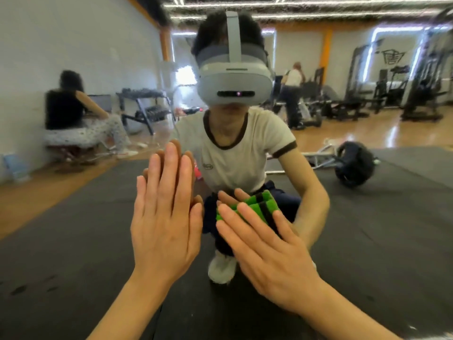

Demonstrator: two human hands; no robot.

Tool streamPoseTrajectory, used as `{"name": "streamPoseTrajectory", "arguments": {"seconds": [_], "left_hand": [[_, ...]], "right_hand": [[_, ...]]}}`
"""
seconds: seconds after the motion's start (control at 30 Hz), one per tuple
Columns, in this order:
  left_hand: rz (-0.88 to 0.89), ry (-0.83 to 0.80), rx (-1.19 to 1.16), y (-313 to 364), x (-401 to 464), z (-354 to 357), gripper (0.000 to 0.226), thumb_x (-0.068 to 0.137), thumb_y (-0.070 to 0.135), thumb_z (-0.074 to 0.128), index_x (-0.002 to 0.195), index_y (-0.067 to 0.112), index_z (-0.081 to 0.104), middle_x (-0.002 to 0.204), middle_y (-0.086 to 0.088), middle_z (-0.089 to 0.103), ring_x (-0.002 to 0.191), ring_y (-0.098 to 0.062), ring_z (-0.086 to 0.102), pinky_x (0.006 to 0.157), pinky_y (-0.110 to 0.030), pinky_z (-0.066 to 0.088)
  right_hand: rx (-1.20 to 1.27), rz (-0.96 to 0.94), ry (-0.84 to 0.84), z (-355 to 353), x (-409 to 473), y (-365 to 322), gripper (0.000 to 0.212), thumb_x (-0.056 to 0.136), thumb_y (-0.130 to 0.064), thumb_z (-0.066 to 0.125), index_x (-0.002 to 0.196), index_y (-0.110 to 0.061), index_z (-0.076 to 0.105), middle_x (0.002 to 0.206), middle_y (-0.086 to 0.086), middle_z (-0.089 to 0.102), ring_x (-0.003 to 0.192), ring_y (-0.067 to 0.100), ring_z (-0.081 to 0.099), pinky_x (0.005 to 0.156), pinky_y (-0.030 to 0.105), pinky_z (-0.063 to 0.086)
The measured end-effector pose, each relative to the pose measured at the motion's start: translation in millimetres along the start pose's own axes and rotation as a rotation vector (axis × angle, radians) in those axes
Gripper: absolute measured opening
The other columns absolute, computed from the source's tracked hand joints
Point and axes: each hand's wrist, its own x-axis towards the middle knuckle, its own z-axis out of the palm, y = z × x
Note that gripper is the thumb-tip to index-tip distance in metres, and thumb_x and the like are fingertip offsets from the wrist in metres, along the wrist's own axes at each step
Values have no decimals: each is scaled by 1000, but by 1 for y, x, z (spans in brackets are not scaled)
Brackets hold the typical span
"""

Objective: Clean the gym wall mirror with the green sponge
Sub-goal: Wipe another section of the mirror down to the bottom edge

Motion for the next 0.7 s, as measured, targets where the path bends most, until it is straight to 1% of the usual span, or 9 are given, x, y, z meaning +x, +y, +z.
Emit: {"name": "streamPoseTrajectory", "arguments": {"seconds": [0.07, 0.17, 0.23, 0.27, 0.33, 0.4, 0.5, 0.6, 0.7], "left_hand": [[-20, 4, -10, 1, 0, -1, 63, 102, 23, 33, 160, 8, 13, 169, 3, -10, 156, -16, -8, 127, -34, -4], [-41, 34, -14, 5, 0, 0, 60, 102, 23, 32, 158, 5, 18, 165, 1, 2, 156, -15, -7, 127, -34, -2], [-36, 42, -12, 6, 0, 1, 62, 103, 24, 31, 161, 11, 12, 168, 2, -4, 156, -16, -6, 127, -35, -1], [-29, 41, -19, 5, -1, 1, 64, 104, 24, 31, 163, 15, 7, 169, 4, -9, 156, -16, -6, 127, -35, -1], [-19, 40, -34, 4, -1, 1, 67, 103, 25, 32, 163, 20, 0, 169, 9, -12, 156, -15, -7, 127, -35, -2], [-17, 27, -51, 4, 0, -1, 66, 104, 26, 31, 163, 21, 1, 169, 8, -11, 156, -14, -7, 127, -34, -2], [-52, 9, -96, 7, 1, -5, 64, 102, 23, 34, 161, 12, 11, 167, 3, 2, 156, -12, -8, 126, -33, -5], [-104, -2, -141, 18, 4, -7, 62, 101, 21, 34, 158, 5, 16, 167, -6, 5, 156, -12, -9, 126, -33, -8], [-54, -4, -177, 43, 18, 0, 63, 102, 19, 34, 159, 4, 13, 168, 2, 1, 156, -14, -8, 126, -33, -8]], "right_hand": [[-40, 50, 30, -9, -32, 37, 67, 102, -24, 41, 161, -13, 12, 169, 2, 7, 156, 20, 9, 126, 44, -2], [9, 316, 0, -28, -74, 79, 59, 109, -27, 30, 162, -16, 7, 170, -1, 2, 156, 21, 4, 125, 47, -3], [49, 473, 15, -29, -61, 68, 59, 109, -28, 28, 162, -18, 3, 169, -3, -4, 156, 21, 0, 125, 47, -7], [69, 491, 26, -26, -44, 53, 64, 106, -28, 32, 162, -18, 1, 169, -3, -8, 156, 20, -3, 125, 47, -9], [105, 341, 10, -17, -2, 18, 74, 98, -26, 43, 162, -15, 7, 169, -1, -7, 156, 19, -5, 125, 44, -9], [111, 155, 18, -13, 35, -4, 67, 100, -22, 46, 160, -14, 16, 167, 0, 7, 155, 18, 2, 125, 42, -5], [106, 122, 84, -17, 46, 24, 61, 103, -19, 47, 158, -15, 20, 164, 1, 16, 154, 16, 8, 125, 40, -4], [95, 376, 127, -28, 4, 80, 60, 102, -20, 43, 156, -12, 18, 165, 2, 15, 155, 16, 1, 125, 41, -7], [151, 672, 160, -41, -28, 106, 54, 107, -25, 30, 156, -7, 18, 164, 5, 17, 155, 16, -1, 125, 45, -8]]}}
